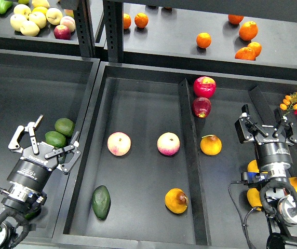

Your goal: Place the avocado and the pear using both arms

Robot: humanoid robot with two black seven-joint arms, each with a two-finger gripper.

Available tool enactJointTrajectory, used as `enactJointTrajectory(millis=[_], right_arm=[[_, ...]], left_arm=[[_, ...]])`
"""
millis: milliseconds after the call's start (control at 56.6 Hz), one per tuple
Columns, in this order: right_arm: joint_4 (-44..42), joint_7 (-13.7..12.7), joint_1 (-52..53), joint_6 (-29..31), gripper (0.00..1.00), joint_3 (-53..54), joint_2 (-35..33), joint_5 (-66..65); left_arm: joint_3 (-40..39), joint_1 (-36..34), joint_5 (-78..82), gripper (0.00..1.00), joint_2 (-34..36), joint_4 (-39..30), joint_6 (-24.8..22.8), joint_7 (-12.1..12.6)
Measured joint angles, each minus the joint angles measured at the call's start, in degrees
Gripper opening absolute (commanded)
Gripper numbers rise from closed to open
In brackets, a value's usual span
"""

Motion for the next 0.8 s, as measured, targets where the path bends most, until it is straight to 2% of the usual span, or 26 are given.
enactJointTrajectory(millis=[389,566,689,796], right_arm=[[0.00,-0.01,-0.41,0.21,0.99,0.00,0.00,0.00],[0.00,-0.06,-0.42,0.23,0.99,-0.15,0.00,0.00],[-0.11,-0.18,-0.42,0.15,1.00,-0.17,0.00,0.00],[-0.16,-0.28,-0.37,-0.22,0.99,-0.14,0.00,-0.05]], left_arm=[[0.34,0.01,0.51,1.00,0.00,0.00,0.00,-0.19],[0.74,-0.62,1.34,1.00,0.00,0.00,0.00,0.64],[1.33,-3.58,3.78,1.00,0.00,0.03,0.00,3.45],[1.87,-8.30,5.78,1.00,0.00,0.89,0.00,7.80]])
